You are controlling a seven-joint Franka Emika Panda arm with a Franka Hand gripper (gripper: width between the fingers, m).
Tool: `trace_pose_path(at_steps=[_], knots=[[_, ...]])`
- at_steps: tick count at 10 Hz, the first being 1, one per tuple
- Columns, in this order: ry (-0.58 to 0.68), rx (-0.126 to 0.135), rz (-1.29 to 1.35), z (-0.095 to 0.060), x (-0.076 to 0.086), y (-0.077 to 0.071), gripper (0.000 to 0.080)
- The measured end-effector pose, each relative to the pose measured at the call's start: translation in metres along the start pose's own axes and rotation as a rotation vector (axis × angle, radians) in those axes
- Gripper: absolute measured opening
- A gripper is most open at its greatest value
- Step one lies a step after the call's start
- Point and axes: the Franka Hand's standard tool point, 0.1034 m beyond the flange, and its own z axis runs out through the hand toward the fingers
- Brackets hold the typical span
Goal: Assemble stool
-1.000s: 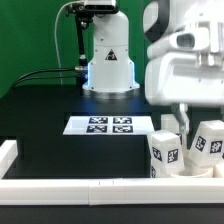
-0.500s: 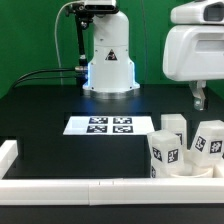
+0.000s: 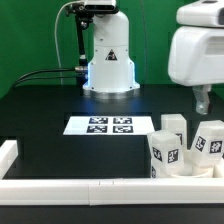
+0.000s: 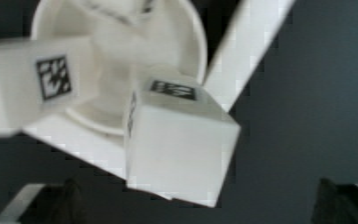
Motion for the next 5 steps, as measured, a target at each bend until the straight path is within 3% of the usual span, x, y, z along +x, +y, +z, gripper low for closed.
trace_pose_path(at_steps=[5], knots=[[-0.027,-0.039,-0.43,0.0018,-0.0029,0.0066,0.0648]])
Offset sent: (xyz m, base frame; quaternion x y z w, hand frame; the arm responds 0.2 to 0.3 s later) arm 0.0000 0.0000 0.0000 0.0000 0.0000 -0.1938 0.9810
